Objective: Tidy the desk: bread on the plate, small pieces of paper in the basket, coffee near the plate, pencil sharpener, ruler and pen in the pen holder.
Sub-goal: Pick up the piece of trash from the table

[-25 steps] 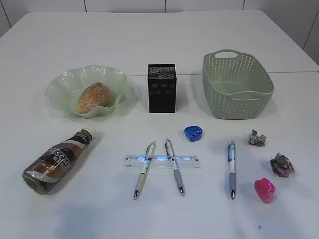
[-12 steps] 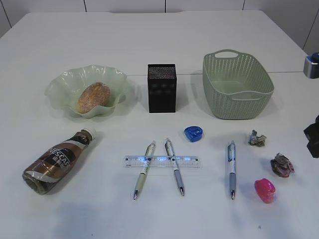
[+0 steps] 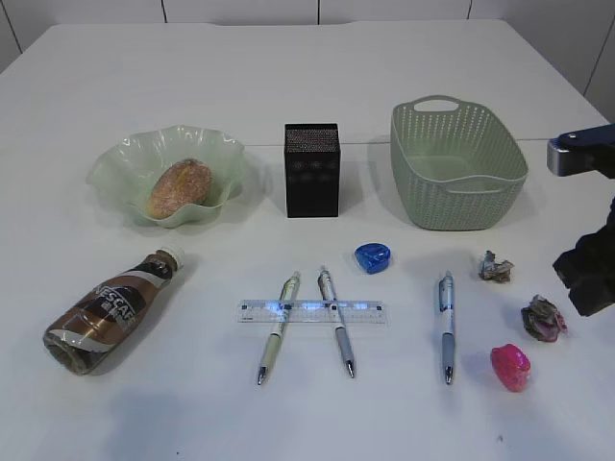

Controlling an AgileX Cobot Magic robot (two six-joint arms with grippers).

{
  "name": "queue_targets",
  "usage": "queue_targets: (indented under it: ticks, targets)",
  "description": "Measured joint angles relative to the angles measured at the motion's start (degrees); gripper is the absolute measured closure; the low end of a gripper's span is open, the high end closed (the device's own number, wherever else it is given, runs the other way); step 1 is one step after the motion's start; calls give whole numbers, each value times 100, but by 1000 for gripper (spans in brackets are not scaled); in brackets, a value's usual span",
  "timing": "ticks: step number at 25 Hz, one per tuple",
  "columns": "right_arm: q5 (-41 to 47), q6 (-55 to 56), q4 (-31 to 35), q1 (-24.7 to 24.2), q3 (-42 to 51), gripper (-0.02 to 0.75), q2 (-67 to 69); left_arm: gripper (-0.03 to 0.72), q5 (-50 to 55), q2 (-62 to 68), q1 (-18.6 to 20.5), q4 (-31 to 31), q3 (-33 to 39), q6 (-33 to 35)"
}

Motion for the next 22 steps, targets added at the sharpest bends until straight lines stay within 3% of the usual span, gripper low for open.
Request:
queue_targets:
  ticks: [9,13,14,22]
  targets:
    - [182,0,-149,0,-698,384,604,286,0,0,0,0,0,0]
    - [204,11,-162,0,-737,360,685,286,0,0,0,0,0,0]
    - [208,35,-162,0,-769,318,786,286,0,0,0,0,0,0]
    - [247,206,-154,0,-808,307,1465,286,0,0,0,0,0,0]
